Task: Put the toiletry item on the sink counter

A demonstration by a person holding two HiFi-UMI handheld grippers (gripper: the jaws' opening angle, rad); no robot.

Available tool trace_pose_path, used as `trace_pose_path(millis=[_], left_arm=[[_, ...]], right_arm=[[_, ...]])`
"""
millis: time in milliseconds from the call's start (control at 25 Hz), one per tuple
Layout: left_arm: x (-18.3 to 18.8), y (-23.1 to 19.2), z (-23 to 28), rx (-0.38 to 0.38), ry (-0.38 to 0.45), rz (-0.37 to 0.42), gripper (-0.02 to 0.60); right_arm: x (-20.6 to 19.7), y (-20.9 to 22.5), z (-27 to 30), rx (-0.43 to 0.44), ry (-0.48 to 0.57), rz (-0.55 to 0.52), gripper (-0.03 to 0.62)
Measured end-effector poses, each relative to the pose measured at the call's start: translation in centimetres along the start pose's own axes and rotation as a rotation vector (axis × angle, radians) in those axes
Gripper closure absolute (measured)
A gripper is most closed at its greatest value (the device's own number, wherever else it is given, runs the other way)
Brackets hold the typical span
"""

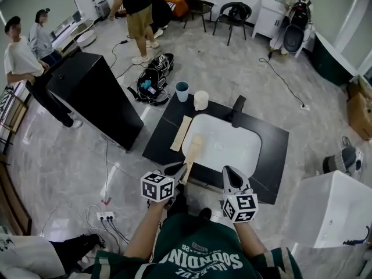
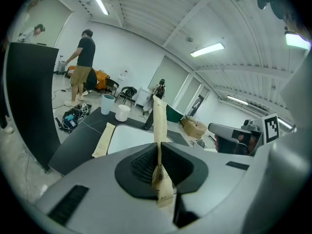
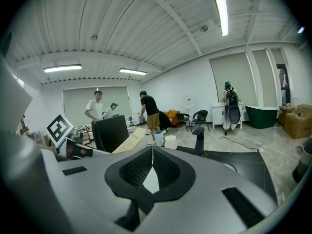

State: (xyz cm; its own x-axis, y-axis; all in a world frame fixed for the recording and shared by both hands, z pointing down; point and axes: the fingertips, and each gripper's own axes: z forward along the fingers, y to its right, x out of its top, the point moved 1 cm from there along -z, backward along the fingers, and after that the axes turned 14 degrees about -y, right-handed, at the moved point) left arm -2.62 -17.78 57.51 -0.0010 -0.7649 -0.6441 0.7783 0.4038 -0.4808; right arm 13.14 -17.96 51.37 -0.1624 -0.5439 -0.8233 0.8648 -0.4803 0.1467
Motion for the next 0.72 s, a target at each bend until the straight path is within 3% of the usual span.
trace_pose_path(millis=[320, 720], left_arm=[[4.9, -5.6, 1.7, -0.065, -0.052, 0.028, 0.546], [8.5, -12.0, 3.6, -0.096, -0.075, 0.038, 0.546]], right_arm=[[3.9, -0.4, 5.6, -0.065, 0.000, 0.045, 0.553], [5.3, -0.8, 11.1, -0.122, -0.027, 0.081, 0.553]])
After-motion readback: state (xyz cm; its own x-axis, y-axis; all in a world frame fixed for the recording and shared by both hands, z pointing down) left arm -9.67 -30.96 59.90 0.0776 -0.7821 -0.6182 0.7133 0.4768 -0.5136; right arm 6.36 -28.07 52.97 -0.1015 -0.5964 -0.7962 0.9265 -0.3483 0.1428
